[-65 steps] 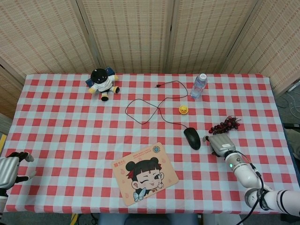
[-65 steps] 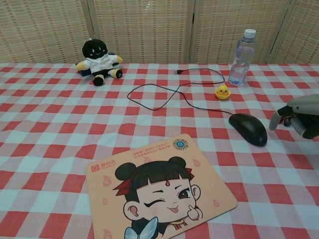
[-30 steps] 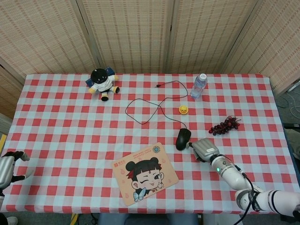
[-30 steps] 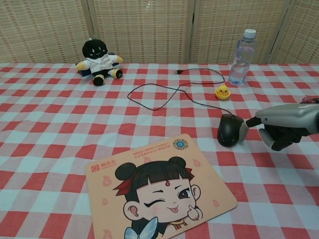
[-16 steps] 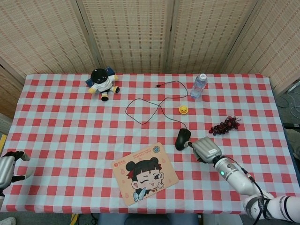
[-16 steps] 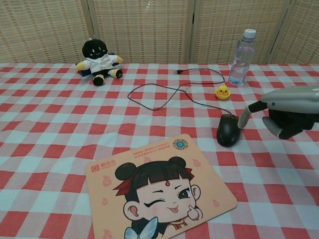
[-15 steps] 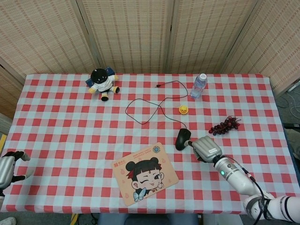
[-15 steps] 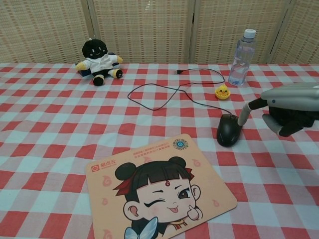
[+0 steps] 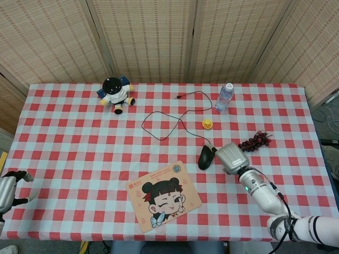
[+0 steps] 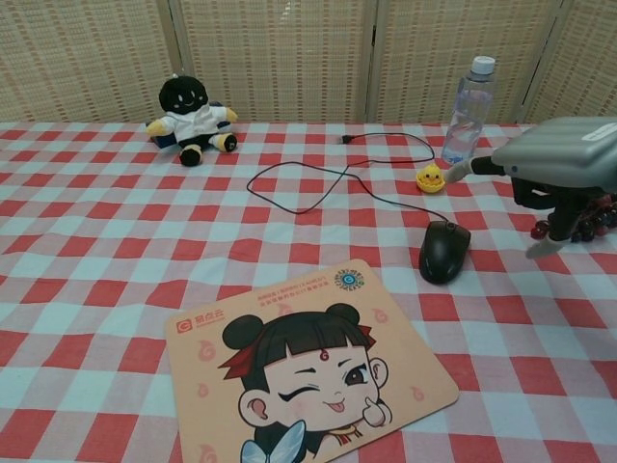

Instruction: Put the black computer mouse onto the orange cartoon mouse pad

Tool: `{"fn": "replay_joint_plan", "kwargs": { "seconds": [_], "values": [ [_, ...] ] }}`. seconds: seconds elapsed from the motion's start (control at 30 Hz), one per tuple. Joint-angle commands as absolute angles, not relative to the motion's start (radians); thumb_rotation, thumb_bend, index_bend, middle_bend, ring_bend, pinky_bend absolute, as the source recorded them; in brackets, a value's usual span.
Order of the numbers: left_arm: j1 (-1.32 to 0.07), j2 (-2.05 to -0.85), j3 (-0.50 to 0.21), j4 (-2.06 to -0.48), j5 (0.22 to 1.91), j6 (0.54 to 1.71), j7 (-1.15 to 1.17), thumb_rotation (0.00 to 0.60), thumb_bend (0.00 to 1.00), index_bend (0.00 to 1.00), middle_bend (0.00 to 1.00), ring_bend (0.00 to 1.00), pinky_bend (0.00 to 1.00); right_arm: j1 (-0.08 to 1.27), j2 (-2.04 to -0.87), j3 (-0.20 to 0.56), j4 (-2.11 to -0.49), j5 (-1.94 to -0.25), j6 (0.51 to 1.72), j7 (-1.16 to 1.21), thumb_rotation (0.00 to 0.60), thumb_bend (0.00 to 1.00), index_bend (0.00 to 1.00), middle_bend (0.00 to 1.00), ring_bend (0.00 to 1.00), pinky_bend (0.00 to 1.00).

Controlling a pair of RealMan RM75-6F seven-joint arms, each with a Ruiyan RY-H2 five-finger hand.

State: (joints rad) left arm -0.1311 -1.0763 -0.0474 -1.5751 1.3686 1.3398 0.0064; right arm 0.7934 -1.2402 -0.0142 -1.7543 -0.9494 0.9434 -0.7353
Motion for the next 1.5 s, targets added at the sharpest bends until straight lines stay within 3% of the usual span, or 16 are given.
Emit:
{"fn": "replay_joint_plan", "kwargs": {
  "seconds": [0.03, 0.13, 0.33, 0.43, 0.7, 1.13, 1.5],
  "values": [
    [-0.131, -1.076, -0.048, -1.575, 1.369, 1.34, 0.005, 0.6, 0.17, 0.61, 0.48, 0.38, 0.55, 0.817, -1.269, -0.005, -1.74, -0.897, 0.965, -0.793, 0.6, 0.0, 0.08, 0.83, 0.8, 0.99],
    [-0.131, -1.074, -0.047, -1.575, 1.371, 1.34, 0.001, 0.6, 0.17, 0.61, 0.48, 0.38, 0.55, 0.826, -1.289, 0.0, -1.723, -0.88, 0.97, -0.809, 0.6, 0.0, 0.08, 0.81, 0.79, 0.99],
    [-0.13, -1.074, -0.047, -1.575, 1.371, 1.341, -0.002, 0.6, 0.17, 0.61, 0.48, 0.38, 0.55, 0.868, -1.319, 0.001, -1.678, -0.824, 0.923, -0.846, 0.6, 0.0, 0.13, 0.97, 0.9, 1.0],
    [-0.13, -1.072, -0.049, -1.574, 1.369, 1.341, -0.005, 0.6, 0.17, 0.61, 0.48, 0.38, 0.55, 0.888, -1.342, -0.001, -1.649, -0.81, 0.905, -0.864, 0.6, 0.0, 0.16, 1.0, 0.93, 1.0],
    [-0.128, -1.067, -0.051, -1.571, 1.368, 1.341, -0.023, 0.6, 0.17, 0.61, 0.48, 0.38, 0.55, 0.915, -1.399, -0.02, -1.54, -0.894, 0.854, -0.837, 0.6, 0.0, 0.22, 1.0, 0.96, 1.0],
    [-0.13, -1.068, -0.051, -1.567, 1.365, 1.335, -0.026, 0.6, 0.17, 0.61, 0.48, 0.38, 0.55, 0.894, -1.477, -0.033, -1.382, -1.124, 0.802, -0.629, 0.6, 0.0, 0.22, 1.0, 0.97, 1.0],
    [-0.13, -1.069, -0.051, -1.566, 1.362, 1.334, -0.021, 0.6, 0.17, 0.61, 0.48, 0.38, 0.55, 0.886, -1.512, -0.02, -1.329, -1.144, 0.781, -0.593, 0.6, 0.0, 0.22, 1.0, 0.97, 1.0]
  ]
}}
